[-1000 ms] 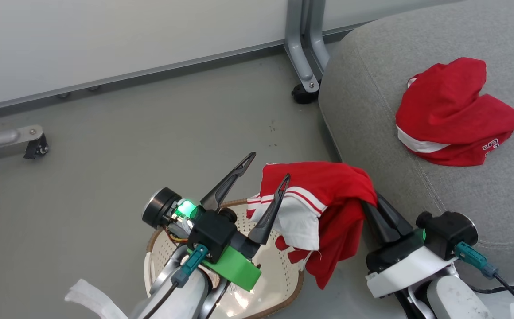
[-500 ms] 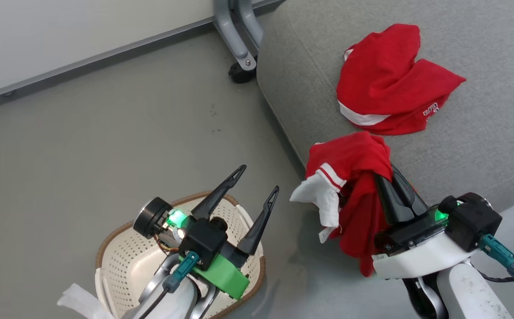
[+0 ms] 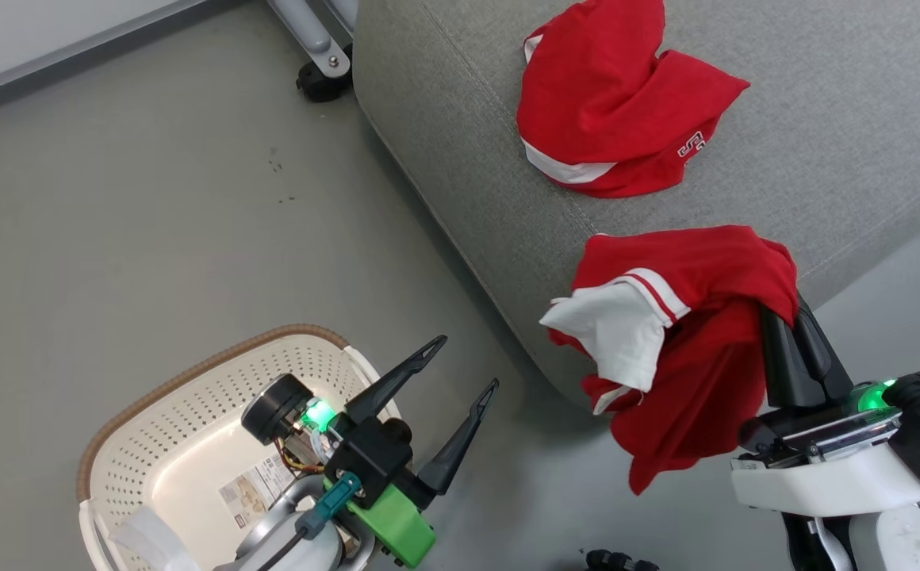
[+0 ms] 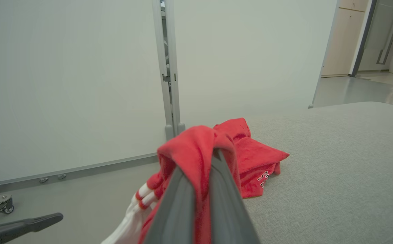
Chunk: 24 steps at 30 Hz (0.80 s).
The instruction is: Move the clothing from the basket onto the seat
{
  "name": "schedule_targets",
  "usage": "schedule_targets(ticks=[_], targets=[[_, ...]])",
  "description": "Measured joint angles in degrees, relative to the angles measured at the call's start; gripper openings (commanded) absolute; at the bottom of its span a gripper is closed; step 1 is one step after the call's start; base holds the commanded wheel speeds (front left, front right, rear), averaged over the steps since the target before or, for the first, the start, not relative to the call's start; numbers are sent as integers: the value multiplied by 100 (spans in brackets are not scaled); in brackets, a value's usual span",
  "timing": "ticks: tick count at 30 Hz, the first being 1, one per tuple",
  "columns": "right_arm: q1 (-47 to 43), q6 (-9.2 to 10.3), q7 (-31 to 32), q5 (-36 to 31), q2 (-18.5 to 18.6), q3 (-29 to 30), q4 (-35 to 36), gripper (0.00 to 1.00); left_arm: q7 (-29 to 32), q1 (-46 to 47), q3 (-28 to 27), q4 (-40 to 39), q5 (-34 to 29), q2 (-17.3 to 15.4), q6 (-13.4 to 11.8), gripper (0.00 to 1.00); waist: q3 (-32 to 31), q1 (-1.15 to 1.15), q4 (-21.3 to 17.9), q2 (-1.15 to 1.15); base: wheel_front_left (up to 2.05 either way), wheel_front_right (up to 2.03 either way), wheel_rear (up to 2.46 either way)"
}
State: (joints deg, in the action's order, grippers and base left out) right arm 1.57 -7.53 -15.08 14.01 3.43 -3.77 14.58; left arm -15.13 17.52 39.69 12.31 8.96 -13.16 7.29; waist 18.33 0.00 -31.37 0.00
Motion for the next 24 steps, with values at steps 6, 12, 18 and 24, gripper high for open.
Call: schedule_targets(ticks=[6, 12, 18, 24], targets=[[-73, 0, 0, 277, -47, 178, 432, 0, 0, 56, 191, -98, 156, -277, 4, 100, 299, 0, -79, 0, 14, 14, 14], [702, 0, 0, 686, -51, 838, 692, 0, 43, 131, 202, -311, 160, -485, -19, 100, 623, 0, -87, 0, 1, 1, 1], [2348, -1, 0, 519, -29, 1290, 399, 0, 218, 275, 63, -661, 99, -703, -171, 100, 1036, 0, -57, 0, 0, 0, 0], [4293, -2, 0, 567, 767, 1965, -799, 0, 477, 332, -76, -1155, 66, -936, -301, 100, 1533, 1, 9, 0, 0, 0, 0]])
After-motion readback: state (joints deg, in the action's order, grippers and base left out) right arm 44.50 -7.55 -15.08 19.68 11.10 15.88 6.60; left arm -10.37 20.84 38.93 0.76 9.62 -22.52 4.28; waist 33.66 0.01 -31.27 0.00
